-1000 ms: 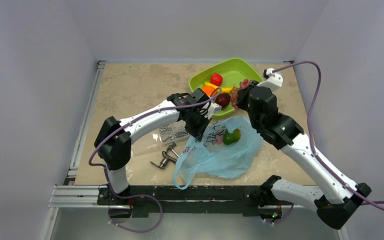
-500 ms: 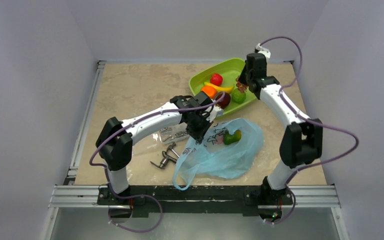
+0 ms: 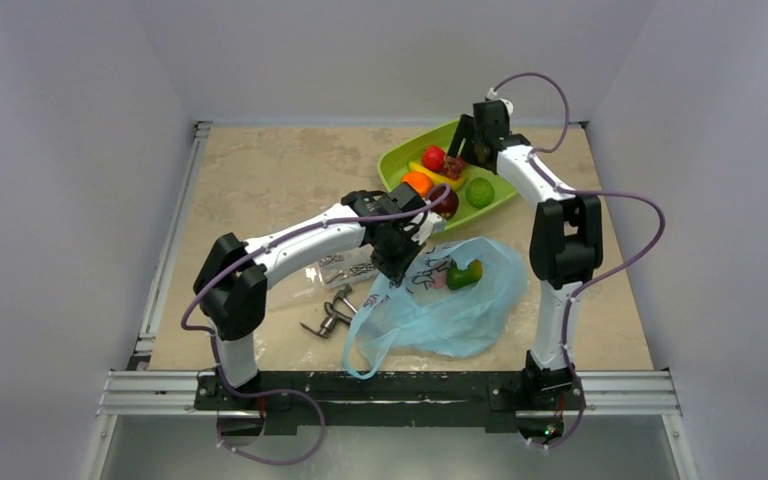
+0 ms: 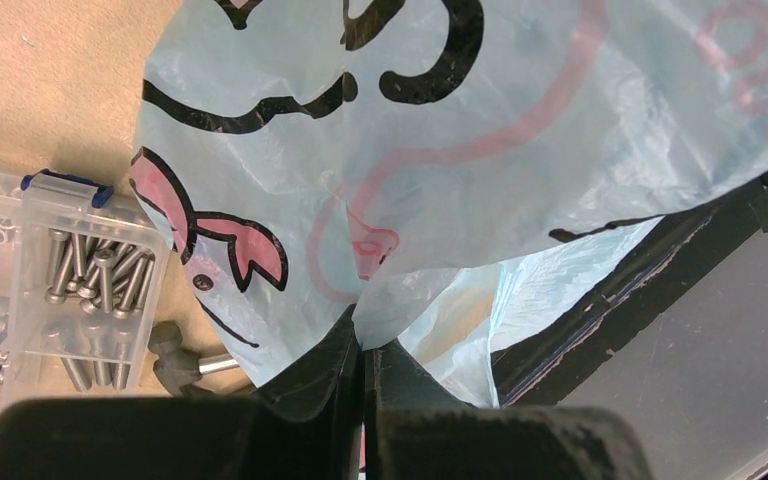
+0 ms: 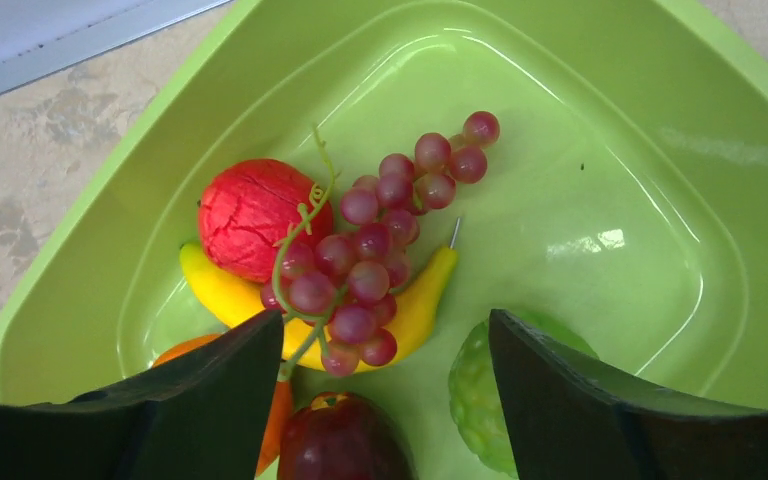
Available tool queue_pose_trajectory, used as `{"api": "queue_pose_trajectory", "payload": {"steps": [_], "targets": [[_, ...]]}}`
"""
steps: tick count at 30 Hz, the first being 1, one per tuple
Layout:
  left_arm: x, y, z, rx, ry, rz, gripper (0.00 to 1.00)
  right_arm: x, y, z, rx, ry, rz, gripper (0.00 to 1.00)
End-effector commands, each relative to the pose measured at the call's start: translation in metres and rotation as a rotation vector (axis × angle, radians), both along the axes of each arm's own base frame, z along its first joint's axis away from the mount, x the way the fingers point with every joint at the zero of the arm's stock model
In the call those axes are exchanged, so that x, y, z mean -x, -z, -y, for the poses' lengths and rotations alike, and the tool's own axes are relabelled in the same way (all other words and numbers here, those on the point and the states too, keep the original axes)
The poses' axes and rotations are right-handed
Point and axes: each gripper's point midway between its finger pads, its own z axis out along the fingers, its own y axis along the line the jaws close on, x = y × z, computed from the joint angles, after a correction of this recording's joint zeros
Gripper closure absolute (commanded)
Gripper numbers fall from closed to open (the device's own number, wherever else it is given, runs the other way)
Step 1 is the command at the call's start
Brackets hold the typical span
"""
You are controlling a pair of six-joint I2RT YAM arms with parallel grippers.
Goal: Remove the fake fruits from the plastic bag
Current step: Place the fake fruit in the bin, then take out the fake fruit from the plastic bag.
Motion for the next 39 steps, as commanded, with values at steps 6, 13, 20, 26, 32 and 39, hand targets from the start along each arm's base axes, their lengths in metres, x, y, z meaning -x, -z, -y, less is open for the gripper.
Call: {"api": "queue_pose_trajectory", "payload": {"steps": [6, 13, 20, 26, 32, 39], "targets": [[-0.006, -0.020, 0.006, 0.040, 0.019, 0.048, 1.00, 0.055, -0.065, 0.000, -0.058, -0.048, 0.072, 0.19], [-0.004, -0.025, 0.008, 0.059, 0.021, 0.047, 1.00, 0.146, -0.101, 0.031, -0.013, -0.015, 0.100, 0.15], [0.001, -0.033, 0.014, 0.102, 0.024, 0.024, 1.00, 0.242, -0.106, 0.047, -0.021, -0.015, 0.073, 0.13], [0.001, -0.033, 0.013, 0.103, 0.021, 0.032, 1.00, 0.304, -0.092, 0.001, -0.122, -0.111, 0.031, 0.09], [-0.001, -0.029, 0.012, 0.083, 0.023, 0.027, 1.00, 0.355, -0.038, -0.034, -0.196, -0.192, -0.112, 0.09], [-0.003, -0.032, 0.013, 0.101, 0.016, 0.024, 1.00, 0.371, -0.043, -0.051, -0.085, -0.261, -0.070, 0.10]]}}
